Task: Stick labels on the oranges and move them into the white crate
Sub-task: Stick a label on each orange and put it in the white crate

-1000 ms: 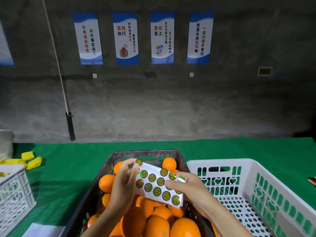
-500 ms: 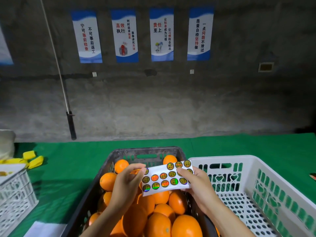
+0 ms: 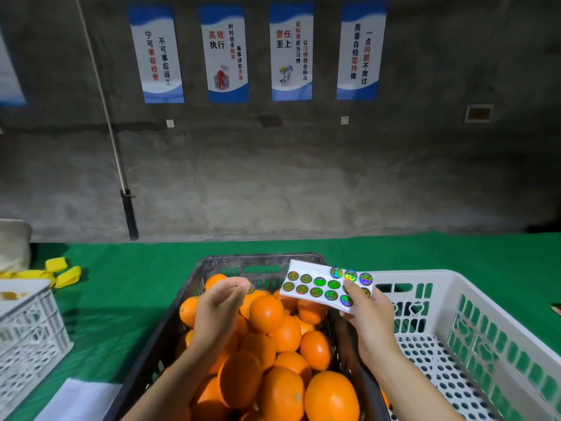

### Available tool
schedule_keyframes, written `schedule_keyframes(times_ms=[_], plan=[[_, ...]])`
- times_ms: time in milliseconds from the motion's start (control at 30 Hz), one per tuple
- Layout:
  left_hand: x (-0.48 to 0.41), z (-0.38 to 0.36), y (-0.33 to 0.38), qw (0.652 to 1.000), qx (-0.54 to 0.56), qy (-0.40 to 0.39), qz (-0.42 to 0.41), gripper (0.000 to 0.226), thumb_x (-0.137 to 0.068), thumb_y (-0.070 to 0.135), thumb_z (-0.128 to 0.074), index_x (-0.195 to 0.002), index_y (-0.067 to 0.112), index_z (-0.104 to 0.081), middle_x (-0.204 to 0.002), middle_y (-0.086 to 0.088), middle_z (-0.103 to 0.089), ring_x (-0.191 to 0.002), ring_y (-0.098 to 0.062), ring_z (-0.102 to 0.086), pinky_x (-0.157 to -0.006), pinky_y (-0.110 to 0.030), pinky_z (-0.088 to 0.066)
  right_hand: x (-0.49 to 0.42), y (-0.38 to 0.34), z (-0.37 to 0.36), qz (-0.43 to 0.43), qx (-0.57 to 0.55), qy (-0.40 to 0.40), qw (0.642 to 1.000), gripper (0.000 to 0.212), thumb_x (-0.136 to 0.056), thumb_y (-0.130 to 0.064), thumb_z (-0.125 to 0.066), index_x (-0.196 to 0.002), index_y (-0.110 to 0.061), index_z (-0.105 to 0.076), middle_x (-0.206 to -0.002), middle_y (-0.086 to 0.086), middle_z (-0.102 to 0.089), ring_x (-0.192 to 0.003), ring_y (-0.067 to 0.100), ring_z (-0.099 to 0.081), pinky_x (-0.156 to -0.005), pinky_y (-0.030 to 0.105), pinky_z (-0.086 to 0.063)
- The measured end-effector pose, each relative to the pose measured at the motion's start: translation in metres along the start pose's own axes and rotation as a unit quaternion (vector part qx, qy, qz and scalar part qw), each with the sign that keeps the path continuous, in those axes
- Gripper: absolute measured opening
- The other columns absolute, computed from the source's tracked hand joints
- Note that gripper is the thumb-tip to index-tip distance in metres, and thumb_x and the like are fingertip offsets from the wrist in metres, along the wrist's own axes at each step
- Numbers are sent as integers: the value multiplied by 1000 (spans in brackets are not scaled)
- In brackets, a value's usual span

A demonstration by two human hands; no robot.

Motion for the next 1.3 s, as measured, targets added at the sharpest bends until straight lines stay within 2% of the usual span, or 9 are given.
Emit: schedule_keyframes(times_ms=[167, 467, 667, 767, 833, 933, 1067, 1200, 1300], plan=[[5, 3, -6, 981, -155, -109, -35, 16, -92, 18, -68, -78, 26, -71, -74, 13, -69, -70, -3, -63, -56, -14, -47, -11, 4, 8, -1, 19, 38, 999, 9, -94, -13, -66, -101, -9, -70, -86, 7, -78, -72, 14, -74, -50, 23, -52], [6, 0, -12, 970, -199, -136, -33, 14, -91, 23, -69, -83, 34, -73, -86, 17, -72, -83, 5, -64, -65, -17, -52, -8, 4, 7, 3, 28, 20, 999, 9, -95, -10, -65, -101, -8, -71, -87, 7, -78, -73, 15, -75, -49, 21, -52], [-2, -3, -11, 948, -297, -98, -65, 5, -86, 34, -75, -85, 37, -71, -91, 14, -70, -82, -9, -64, -72, -40, -55, -5, 3, 5, 17, 39, 5, 999, 9, -95, -7, -64, -99, -10, -72, -85, 5, -78, -73, 14, -75, -50, 19, -53], [-2, -3, -21, 933, -308, -184, -1, 42, -93, 53, -57, -132, 42, -48, -119, 16, -61, -97, -9, -62, -80, -32, -52, -4, 3, 4, 23, 46, -5, 999, 10, -95, -8, -64, -99, -12, -73, -86, 4, -78, -76, 14, -75, -52, 19, -54], [-3, -3, -28, 896, -373, -240, -3, 57, -96, 62, -39, -148, 45, -26, -118, 10, -65, -95, -8, -63, -73, -27, -51, -3, 2, 4, 26, 52, -9, 998, 11, -95, -8, -64, -99, -12, -73, -87, 3, -79, -76, 13, -75, -53, 19, -54], [-3, -2, -28, 896, -357, -265, 6, 61, -89, 74, -36, -145, 51, -28, -120, 14, -64, -89, 1, -58, -73, -24, -52, -2, 2, 4, 28, 56, -11, 998, 11, -95, -7, -64, -101, -11, -72, -87, 3, -79, -75, 12, -75, -52, 18, -53], [-5, -5, -15, 926, -261, -271, -30, 43, -71, 82, -58, -110, 72, -45, -95, 38, -63, -84, 10, -63, -62, -14, -53, 0, 1, 3, 26, 53, -13, 998, 10, -95, -7, -64, -100, -11, -72, -88, 5, -78, -75, 14, -75, -52, 20, -54], [-6, -11, -16, 894, -323, -306, -39, 60, -68, 80, -65, -118, 49, -54, -118, 14, -59, -96, -7, -63, -75, -33, -58, 1, 0, 3, 27, 58, -8, 998, 11, -95, -7, -63, -100, -10, -72, -87, 5, -78, -74, 14, -75, -52, 19, -53], [-4, -11, -16, 897, -338, -284, 10, 82, -56, 84, -68, -126, 47, -48, -122, 15, -58, -100, -8, -62, -80, -34, -58, 2, -1, 2, 27, 53, -11, 998, 10, -95, -7, -64, -100, -9, -72, -87, 5, -78, -73, 13, -75, -51, 19, -53]])
Point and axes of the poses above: each hand's wrist, its own x-axis away from the middle knuckle, its own z-axis out of the back of the hand, y = z × x, the point moved 1 cm from there along -x, towards the middle knuckle
